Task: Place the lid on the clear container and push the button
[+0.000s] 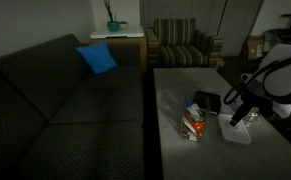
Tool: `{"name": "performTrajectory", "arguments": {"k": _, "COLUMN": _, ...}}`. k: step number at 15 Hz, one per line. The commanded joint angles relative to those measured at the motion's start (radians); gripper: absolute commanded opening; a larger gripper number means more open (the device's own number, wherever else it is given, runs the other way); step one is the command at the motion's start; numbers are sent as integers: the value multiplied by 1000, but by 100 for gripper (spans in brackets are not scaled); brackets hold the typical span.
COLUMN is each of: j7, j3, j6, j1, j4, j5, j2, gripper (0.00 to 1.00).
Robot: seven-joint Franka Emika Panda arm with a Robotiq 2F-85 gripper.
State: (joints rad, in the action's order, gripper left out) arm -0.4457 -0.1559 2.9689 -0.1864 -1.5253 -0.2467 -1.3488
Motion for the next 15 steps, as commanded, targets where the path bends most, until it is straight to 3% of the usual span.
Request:
{"name": "performTrajectory", "arguments": {"k": 1, "j7": -69, "j3": -55, "j6": 45, "j1": -56, "j4": 1, "j5": -20, "j2": -44, "gripper": 100}}
{"name": "performTrajectory", "arguments": {"k": 9, "j7": -74, "j3": -61, "j6": 205, "j1": -54, "j4": 27, "j5": -100, "j2": -121, "gripper": 100}}
{"name": "performTrajectory", "arguments": {"k": 15, "j7": -35, "j3": -46, "j6": 190, "j1": -31, "j4": 8, "j5": -113, "j2": -70, "gripper": 100}}
